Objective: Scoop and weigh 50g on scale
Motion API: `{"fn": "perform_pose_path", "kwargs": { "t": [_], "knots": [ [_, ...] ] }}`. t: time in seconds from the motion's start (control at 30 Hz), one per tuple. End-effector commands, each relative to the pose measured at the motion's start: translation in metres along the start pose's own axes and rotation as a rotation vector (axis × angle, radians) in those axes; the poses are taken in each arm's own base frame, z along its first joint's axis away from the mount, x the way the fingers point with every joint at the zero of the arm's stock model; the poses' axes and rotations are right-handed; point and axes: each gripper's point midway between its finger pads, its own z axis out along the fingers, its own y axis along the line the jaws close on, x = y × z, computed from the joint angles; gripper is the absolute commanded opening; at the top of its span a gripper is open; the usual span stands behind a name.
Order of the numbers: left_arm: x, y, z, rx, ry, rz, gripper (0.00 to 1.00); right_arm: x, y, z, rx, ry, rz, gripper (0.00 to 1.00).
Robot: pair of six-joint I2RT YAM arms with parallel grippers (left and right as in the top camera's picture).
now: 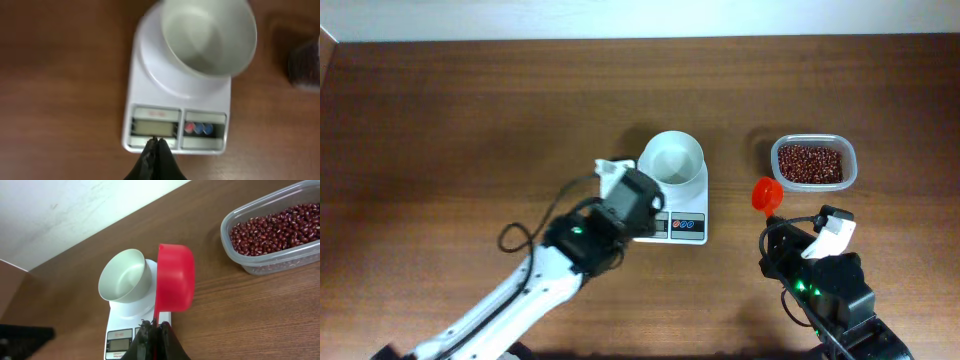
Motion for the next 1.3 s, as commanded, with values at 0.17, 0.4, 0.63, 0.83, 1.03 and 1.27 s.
{"fn": "perform_pose_path", "kwargs": {
  "t": [0.17, 0.4, 0.63, 0.83, 1.03, 1.27],
  "knots": [
    [-0.02, 0.018, -0.017, -0.014, -0.048, 0.164, 0.02, -0.001, 0.0, 0.001, 0.006, 0.004, -0.001, 0.04],
    [-0.011, 0.005, -0.017, 0.068, -0.001, 0.163, 0.0, 0.012, -0.007, 0.017, 0.059, 0.069, -0.017, 0.04],
    [-0.002, -0.003, -0.015, 0.09, 0.046, -0.108, 0.0, 0.011, 0.006, 0.019, 0.002, 0.072, 0.025, 0.04],
    [0.015, -0.021, -0.019, 0.123, 0.075, -0.049, 0.0, 0.014, 0.02, 0.011, -0.082, 0.105, 0.139, 0.04],
    [0.019, -0.026, -0.02, 0.13, 0.078, -0.032, 0.0, 0.026, 0.012, 0.007, -0.049, 0.151, 0.131, 0.04],
    [0.027, -0.024, -0.005, 0.092, 0.122, -0.16, 0.0, 0.027, 0.008, 0.007, -0.035, 0.149, 0.064, 0.04]
  ]
}}
